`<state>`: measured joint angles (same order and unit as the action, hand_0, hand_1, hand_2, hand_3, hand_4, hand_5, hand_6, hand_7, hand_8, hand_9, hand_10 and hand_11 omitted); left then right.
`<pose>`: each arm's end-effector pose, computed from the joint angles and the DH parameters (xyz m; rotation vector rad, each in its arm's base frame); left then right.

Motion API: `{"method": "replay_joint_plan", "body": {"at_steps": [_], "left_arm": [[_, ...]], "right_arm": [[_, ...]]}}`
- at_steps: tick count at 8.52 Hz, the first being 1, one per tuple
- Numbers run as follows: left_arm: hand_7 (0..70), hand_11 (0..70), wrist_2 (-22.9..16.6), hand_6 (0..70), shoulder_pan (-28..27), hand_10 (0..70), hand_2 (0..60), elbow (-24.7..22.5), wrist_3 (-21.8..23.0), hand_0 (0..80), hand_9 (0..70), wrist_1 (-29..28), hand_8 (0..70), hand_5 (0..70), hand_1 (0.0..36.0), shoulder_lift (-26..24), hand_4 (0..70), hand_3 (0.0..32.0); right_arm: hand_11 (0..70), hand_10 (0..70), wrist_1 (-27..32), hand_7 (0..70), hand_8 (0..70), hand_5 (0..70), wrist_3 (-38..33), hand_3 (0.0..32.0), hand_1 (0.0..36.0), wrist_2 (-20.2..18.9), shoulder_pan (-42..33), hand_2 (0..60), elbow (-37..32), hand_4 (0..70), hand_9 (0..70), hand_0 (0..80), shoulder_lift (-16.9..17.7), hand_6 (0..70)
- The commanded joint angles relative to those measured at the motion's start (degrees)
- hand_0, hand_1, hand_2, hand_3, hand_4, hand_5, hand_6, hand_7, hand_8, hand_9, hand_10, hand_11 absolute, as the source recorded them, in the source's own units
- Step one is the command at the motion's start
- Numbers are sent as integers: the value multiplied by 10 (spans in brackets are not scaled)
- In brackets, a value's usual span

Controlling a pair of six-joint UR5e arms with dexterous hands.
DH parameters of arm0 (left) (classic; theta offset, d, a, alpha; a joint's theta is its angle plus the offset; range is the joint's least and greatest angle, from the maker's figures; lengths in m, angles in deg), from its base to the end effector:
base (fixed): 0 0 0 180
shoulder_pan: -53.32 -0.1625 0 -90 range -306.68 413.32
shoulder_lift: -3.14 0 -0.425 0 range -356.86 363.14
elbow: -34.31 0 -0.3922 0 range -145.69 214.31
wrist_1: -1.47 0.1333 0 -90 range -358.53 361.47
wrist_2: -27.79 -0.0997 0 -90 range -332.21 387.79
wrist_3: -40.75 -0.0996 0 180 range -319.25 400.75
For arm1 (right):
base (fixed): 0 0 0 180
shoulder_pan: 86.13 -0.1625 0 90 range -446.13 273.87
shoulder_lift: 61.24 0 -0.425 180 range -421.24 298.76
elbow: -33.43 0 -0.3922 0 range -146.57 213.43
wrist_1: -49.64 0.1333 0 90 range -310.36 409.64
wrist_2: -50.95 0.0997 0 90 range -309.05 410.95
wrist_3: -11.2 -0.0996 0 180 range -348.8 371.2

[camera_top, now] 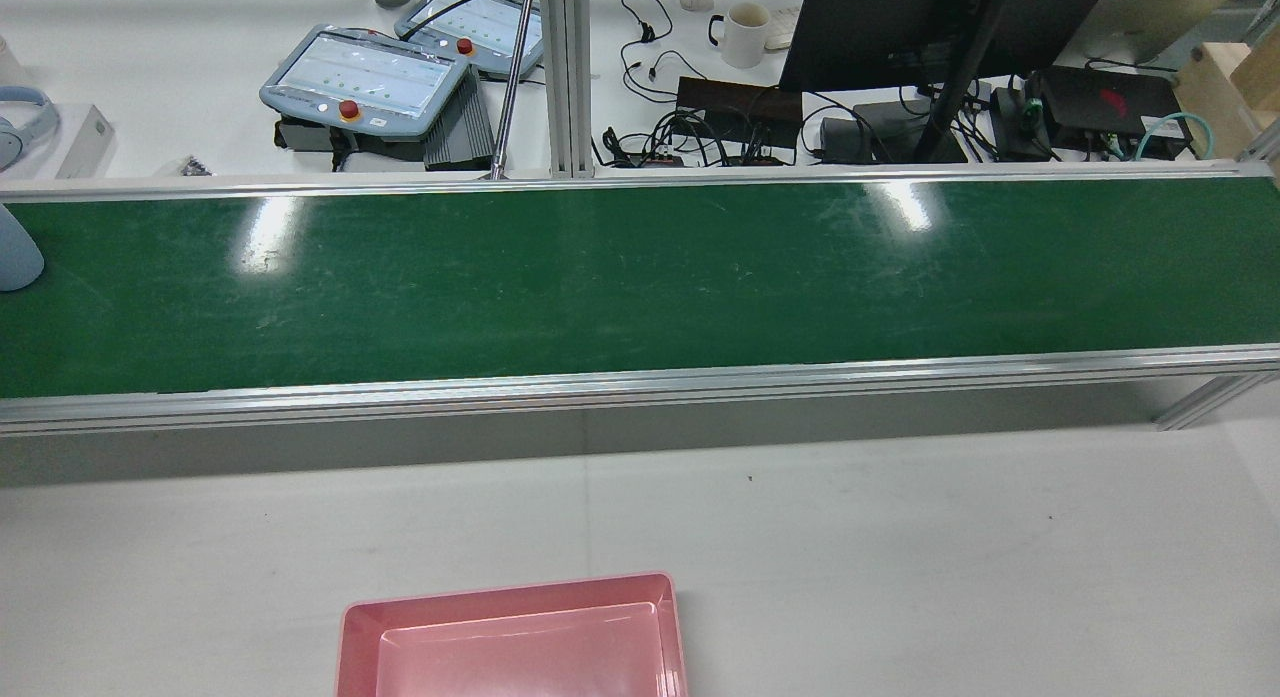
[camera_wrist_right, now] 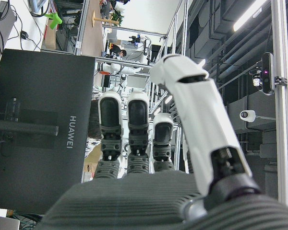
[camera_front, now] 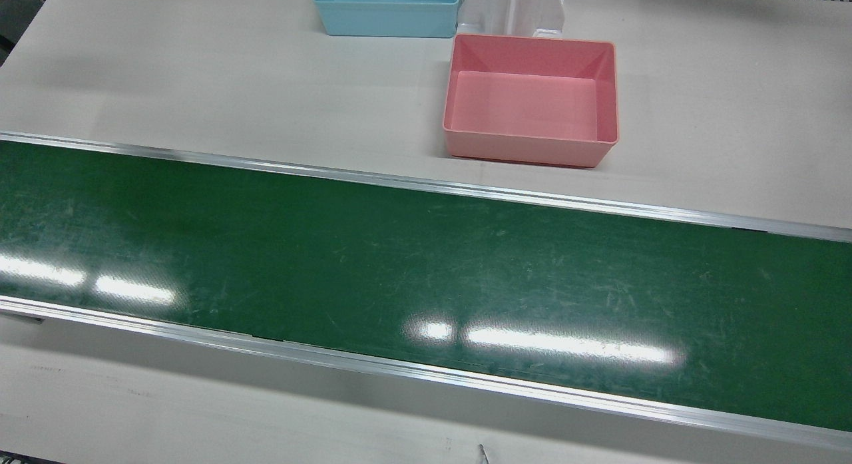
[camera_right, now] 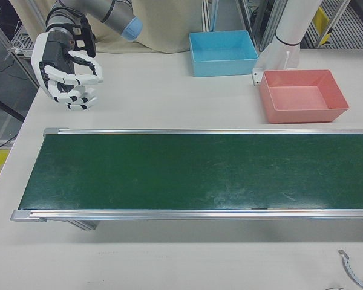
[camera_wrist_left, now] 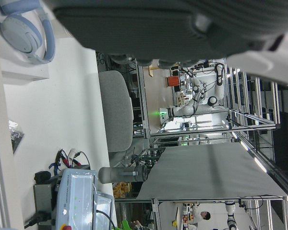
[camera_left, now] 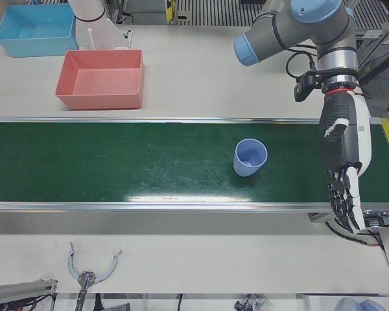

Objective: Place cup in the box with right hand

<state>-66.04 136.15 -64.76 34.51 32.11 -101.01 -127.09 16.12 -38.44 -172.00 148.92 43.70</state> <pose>-0.0570 -0.5615 0.5317 -0.0895 1.9381 -2.1849 0.1055 -0.4052 0.5743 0.0266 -2.4047 1.8801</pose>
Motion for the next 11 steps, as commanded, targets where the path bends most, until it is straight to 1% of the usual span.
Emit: {"method": "replay_joint_plan", "body": {"at_steps": [1,4,7,8,11], "left_arm": [[0,0,0,0,1,0,0,-1,0,0,0,-1,0,0,0,0,0,0],[0,0,0,0,1,0,0,-1,0,0,0,-1,0,0,0,0,0,0],[0,0,1,0,1,0,0,-1,0,0,0,-1,0,0,0,0,0,0],[0,0,0,0,0,0,0,0,0,0,0,0,0,0,0,0,0,0],[0,0,0,0,1,0,0,0,0,0,0,-1,0,0,0,0,0,0]], "right_arm": [[499,328,1,700,434,211,0,0,360,0,0,326,0,236,542,800,0,210],[497,326,0,700,433,211,-1,0,360,0,1,325,0,232,541,800,0,211],[501,330,0,700,436,212,0,0,360,0,0,329,0,246,546,800,0,214],[495,325,0,700,433,211,0,0,360,0,0,325,0,232,540,800,0,210],[496,326,1,700,433,211,0,0,360,0,0,325,0,232,541,800,0,210]]}}
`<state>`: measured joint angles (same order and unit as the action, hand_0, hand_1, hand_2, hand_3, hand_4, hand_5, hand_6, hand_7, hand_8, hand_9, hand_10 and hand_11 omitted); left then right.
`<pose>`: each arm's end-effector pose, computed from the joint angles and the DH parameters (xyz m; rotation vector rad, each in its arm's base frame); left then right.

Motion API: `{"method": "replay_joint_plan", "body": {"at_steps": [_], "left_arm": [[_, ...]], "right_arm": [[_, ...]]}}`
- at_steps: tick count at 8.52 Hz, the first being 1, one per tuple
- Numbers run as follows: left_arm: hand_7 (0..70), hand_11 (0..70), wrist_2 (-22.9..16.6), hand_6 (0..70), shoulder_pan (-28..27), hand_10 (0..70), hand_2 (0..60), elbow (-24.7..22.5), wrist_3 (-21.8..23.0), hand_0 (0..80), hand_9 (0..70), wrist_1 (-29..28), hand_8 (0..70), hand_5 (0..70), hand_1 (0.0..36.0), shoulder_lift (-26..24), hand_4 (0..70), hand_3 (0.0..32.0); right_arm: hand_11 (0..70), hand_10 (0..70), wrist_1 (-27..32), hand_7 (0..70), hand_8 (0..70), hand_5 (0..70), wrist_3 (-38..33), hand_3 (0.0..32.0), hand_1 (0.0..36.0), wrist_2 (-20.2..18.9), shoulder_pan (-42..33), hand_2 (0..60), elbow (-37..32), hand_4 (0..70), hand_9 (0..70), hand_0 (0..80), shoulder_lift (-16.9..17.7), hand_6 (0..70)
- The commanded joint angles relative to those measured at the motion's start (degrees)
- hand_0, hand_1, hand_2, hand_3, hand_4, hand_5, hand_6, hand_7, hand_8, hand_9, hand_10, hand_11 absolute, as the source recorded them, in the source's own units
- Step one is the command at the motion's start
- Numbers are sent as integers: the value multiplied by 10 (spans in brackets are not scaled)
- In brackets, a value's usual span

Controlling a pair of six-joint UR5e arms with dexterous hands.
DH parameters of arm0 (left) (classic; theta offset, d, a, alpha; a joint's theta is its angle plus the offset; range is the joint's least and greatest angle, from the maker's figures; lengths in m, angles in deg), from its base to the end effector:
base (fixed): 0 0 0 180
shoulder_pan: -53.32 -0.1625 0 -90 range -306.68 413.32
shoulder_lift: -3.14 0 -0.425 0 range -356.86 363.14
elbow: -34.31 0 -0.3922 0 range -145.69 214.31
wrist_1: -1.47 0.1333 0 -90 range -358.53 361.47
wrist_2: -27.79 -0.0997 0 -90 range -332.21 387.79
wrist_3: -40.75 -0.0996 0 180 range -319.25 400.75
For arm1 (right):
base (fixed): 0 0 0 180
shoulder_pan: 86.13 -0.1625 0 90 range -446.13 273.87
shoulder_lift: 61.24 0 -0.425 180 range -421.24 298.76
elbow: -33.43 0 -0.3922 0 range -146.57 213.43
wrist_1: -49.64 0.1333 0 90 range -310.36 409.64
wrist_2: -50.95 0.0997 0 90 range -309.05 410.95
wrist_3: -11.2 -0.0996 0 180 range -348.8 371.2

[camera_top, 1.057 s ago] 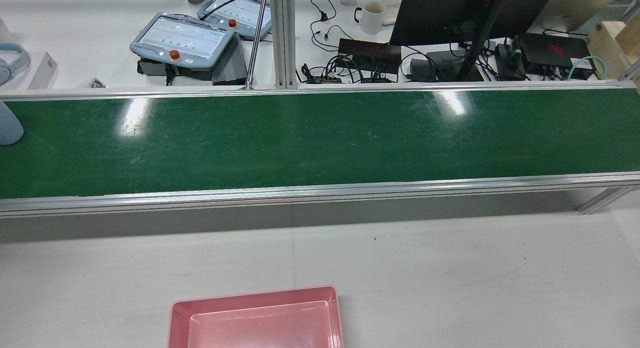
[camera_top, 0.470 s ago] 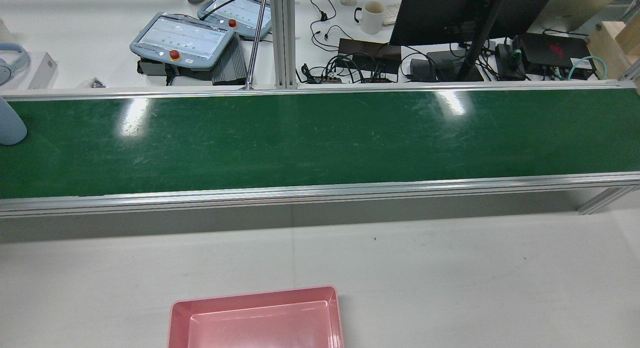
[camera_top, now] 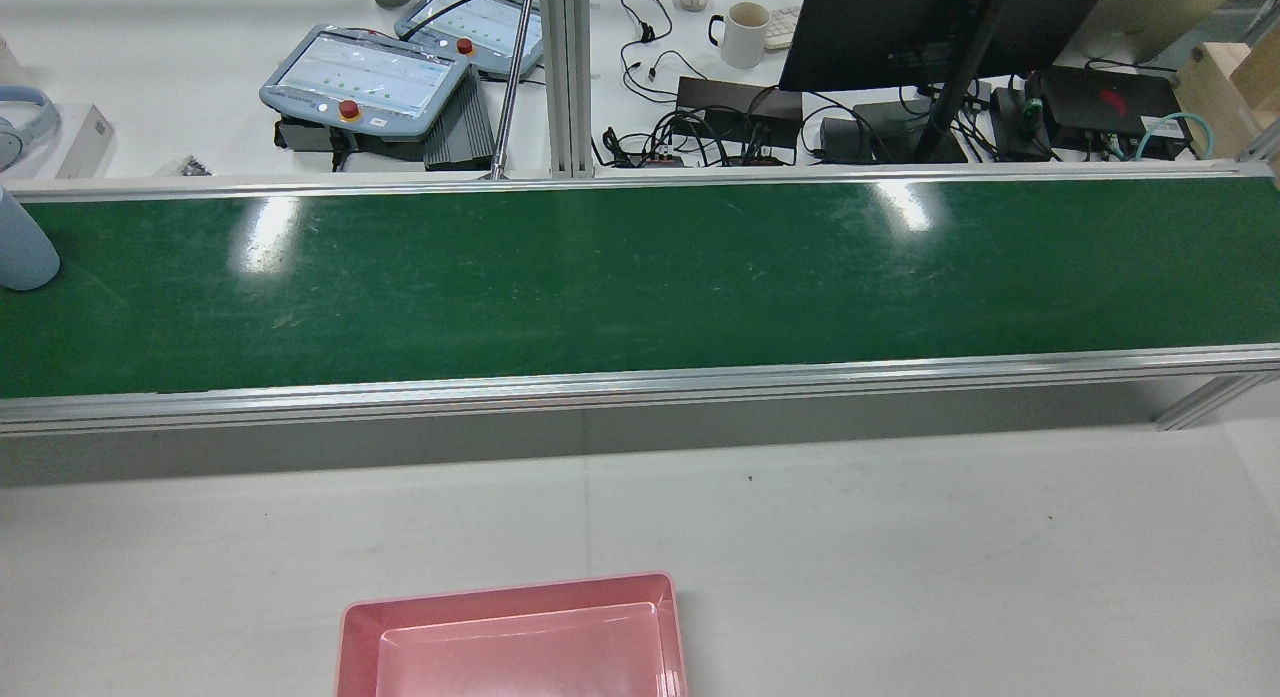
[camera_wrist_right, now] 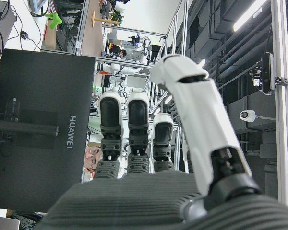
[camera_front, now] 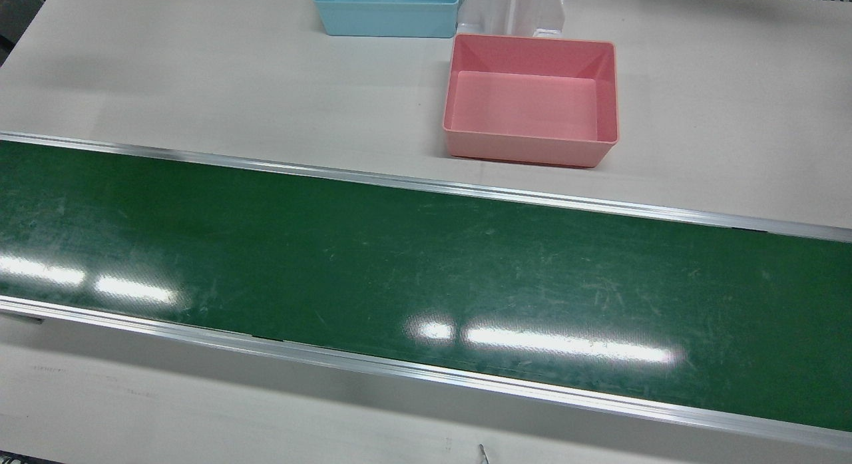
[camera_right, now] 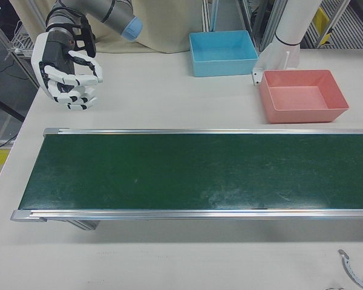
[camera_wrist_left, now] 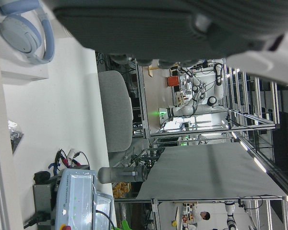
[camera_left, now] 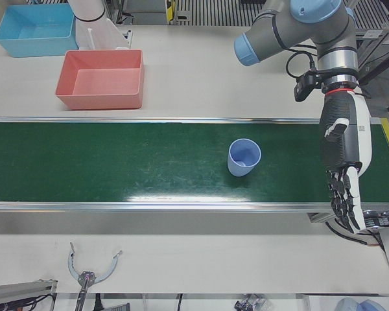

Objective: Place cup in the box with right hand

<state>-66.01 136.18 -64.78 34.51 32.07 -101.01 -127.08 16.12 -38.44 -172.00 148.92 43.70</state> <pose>-0.0573 -0.5615 0.5315 -0.0885 1.9397 -2.1846 0.1055 -0.4052 0.5743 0.0266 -2.4049 1.8799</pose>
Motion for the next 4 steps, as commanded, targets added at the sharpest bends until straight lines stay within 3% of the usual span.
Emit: {"method": "replay_joint_plan", "body": {"at_steps": [1,4], "left_arm": [[0,0,0,0,0,0,0,0,0,0,0,0,0,0,0,0,0,0],[0,0,-1,0,0,0,0,0,0,0,0,0,0,0,0,0,0,0]], "right_arm": [[495,325,0,700,433,212,0,0,360,0,0,324,0,231,541,800,0,210],[496,326,0,700,433,211,0,0,360,0,0,324,0,232,540,800,0,209]]}}
